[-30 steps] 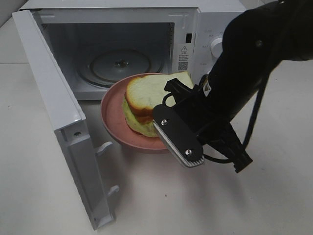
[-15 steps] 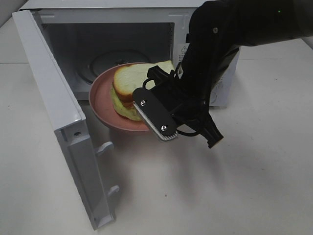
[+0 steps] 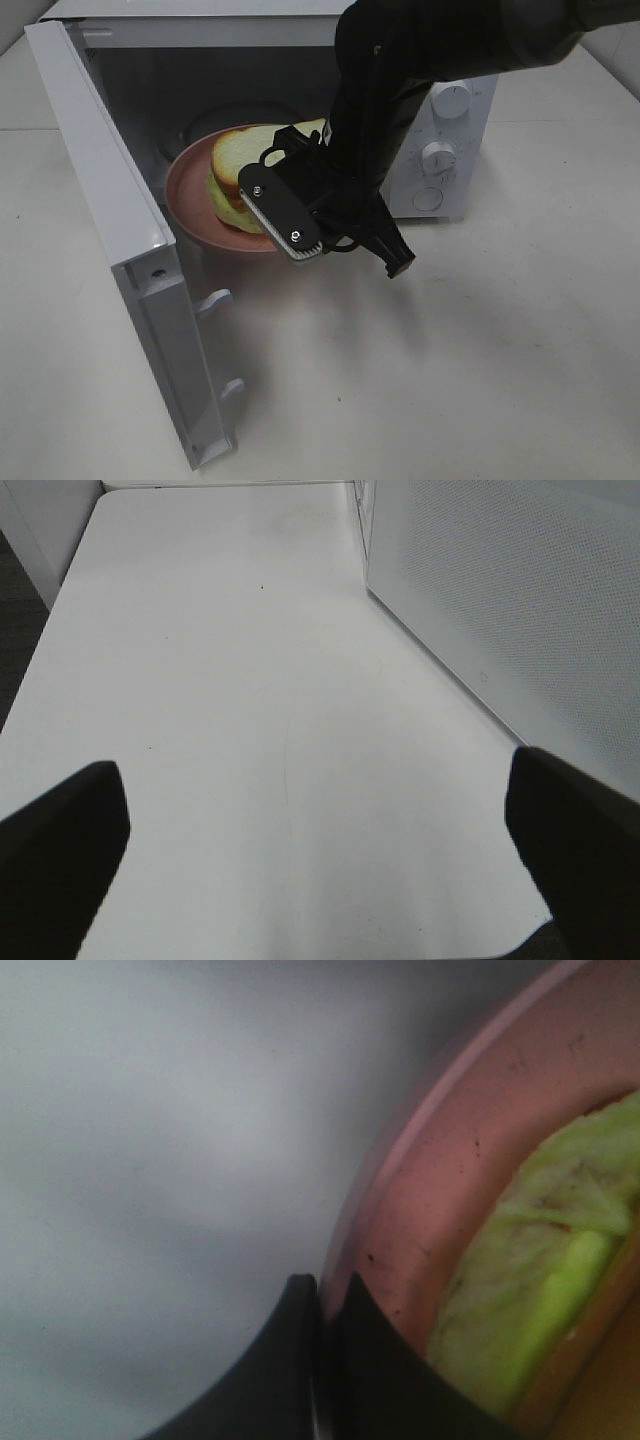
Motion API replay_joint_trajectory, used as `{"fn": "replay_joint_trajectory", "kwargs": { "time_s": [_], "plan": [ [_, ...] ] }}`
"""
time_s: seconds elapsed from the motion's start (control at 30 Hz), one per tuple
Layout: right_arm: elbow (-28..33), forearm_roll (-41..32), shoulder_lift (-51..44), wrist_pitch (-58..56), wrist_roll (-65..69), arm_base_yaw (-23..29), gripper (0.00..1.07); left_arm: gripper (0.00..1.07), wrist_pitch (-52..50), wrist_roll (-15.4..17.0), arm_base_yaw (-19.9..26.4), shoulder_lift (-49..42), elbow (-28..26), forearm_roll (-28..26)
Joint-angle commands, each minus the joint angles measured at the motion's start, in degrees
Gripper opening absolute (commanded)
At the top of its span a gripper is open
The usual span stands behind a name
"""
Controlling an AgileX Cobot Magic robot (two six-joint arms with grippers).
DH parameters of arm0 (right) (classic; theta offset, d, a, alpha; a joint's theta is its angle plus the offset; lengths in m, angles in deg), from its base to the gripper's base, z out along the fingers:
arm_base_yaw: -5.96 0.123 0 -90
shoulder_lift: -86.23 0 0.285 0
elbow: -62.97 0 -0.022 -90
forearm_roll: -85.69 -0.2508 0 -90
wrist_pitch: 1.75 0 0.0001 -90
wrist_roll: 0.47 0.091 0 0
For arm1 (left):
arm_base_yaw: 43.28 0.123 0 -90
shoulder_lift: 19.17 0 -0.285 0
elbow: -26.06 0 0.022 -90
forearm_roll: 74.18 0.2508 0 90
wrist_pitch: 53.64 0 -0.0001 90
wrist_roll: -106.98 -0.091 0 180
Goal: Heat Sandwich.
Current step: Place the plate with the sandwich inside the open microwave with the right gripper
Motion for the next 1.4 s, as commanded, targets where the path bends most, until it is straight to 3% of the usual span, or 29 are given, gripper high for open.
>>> {"fn": "replay_joint_trajectory", "kwargs": {
  "time_s": [0.03, 0.6, 1.4],
  "plan": [
    [-3.4, 0.0, 1.5, -0.8, 0.4, -0.2, 0.00, 0.98, -0.3, 0.2, 0.1, -1.0, 0.1, 0.0],
    [-18.5, 2.3, 10.8, -5.2, 8.2, -0.2, 0.00, 0.98, -0.3, 0.2, 0.1, -1.0, 0.1, 0.0],
    [-33.3, 5.4, 19.8, -6.8, 16.4, -2.1, 0.00, 0.98, -0.3, 0.2, 0.1, -1.0, 0.1, 0.0]
  ]
}}
